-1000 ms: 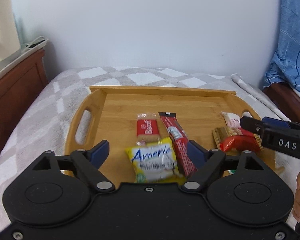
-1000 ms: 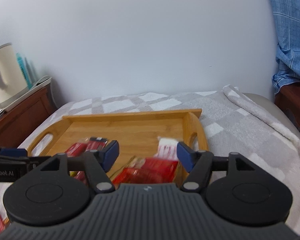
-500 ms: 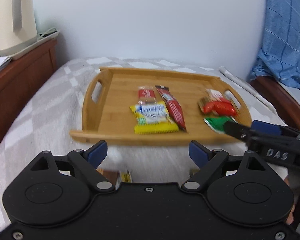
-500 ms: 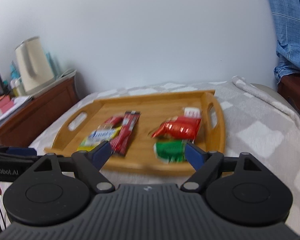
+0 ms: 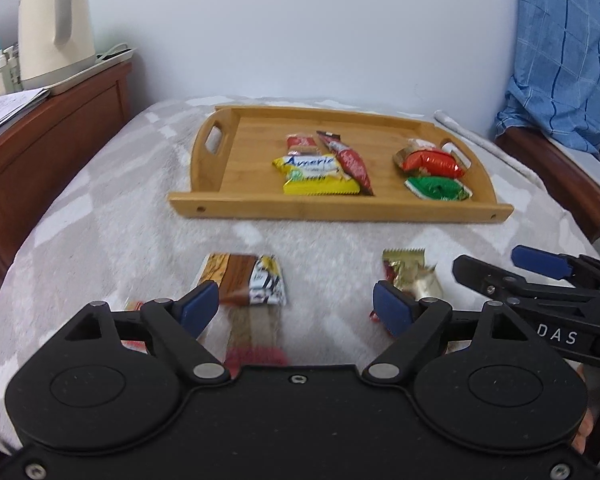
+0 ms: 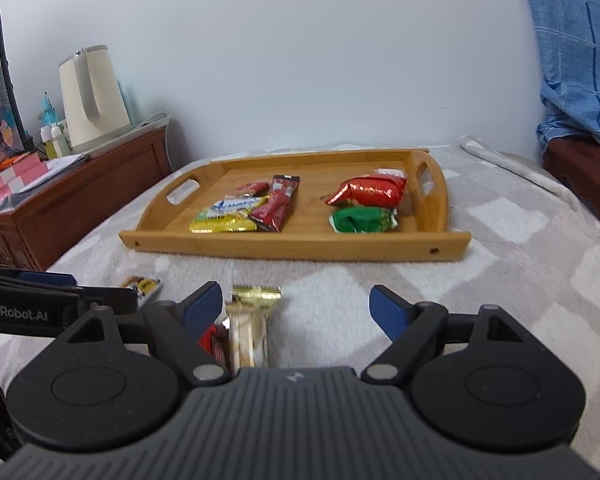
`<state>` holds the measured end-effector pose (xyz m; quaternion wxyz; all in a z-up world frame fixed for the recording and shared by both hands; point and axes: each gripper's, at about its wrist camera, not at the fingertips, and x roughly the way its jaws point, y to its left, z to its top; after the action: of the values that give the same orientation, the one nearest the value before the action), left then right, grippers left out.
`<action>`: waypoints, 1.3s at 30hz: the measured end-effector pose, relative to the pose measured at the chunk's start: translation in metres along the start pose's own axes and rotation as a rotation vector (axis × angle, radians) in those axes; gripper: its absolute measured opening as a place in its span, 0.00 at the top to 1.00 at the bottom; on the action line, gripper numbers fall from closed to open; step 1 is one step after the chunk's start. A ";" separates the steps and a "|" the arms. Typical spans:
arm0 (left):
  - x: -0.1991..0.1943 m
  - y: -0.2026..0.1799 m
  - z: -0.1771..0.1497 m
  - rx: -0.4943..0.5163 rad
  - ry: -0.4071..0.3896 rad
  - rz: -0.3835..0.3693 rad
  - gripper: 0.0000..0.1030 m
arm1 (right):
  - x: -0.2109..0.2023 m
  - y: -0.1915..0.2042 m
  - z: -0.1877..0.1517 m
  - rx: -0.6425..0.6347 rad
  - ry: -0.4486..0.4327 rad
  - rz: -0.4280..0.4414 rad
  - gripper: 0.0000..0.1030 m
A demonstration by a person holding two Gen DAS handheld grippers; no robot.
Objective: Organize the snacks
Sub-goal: 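Grasp the pink-wrapped bar with the left tool while the right tool grasps the gold-wrapped bar, then carry the pink bar and gold bar with both tools into the tray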
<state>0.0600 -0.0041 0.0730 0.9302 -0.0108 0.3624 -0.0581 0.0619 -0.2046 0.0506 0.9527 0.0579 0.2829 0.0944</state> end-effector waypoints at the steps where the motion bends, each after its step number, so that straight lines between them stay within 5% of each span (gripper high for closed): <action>1: 0.000 0.002 -0.003 -0.004 0.004 0.001 0.21 | -0.001 0.001 -0.003 -0.005 -0.007 -0.013 0.13; 5: 0.003 0.008 -0.012 -0.020 0.029 -0.003 0.36 | -0.002 0.006 -0.008 -0.052 -0.020 -0.075 0.15; 8: 0.007 0.010 -0.016 -0.022 0.045 0.001 0.37 | 0.000 0.008 -0.011 -0.072 -0.007 -0.088 0.23; 15: 0.021 0.013 -0.022 -0.034 0.069 0.023 0.44 | 0.011 0.015 -0.016 -0.080 0.058 -0.030 0.51; 20: 0.031 0.013 -0.027 -0.065 0.104 0.019 0.58 | 0.015 0.024 -0.019 -0.115 0.077 0.002 0.53; 25: 0.031 0.004 -0.028 -0.040 0.094 0.013 0.60 | 0.023 0.031 -0.021 -0.129 0.109 0.031 0.58; 29: 0.030 -0.001 -0.027 -0.040 0.089 -0.014 0.61 | 0.028 0.031 -0.023 -0.103 0.130 0.044 0.73; 39: 0.025 -0.010 -0.024 -0.037 0.084 -0.052 0.62 | 0.020 0.012 -0.012 -0.018 0.074 -0.013 0.76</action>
<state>0.0612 -0.0163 0.0389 0.9120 -0.0351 0.4016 -0.0756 0.0694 -0.1877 0.0320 0.9427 0.0439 0.3175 0.0927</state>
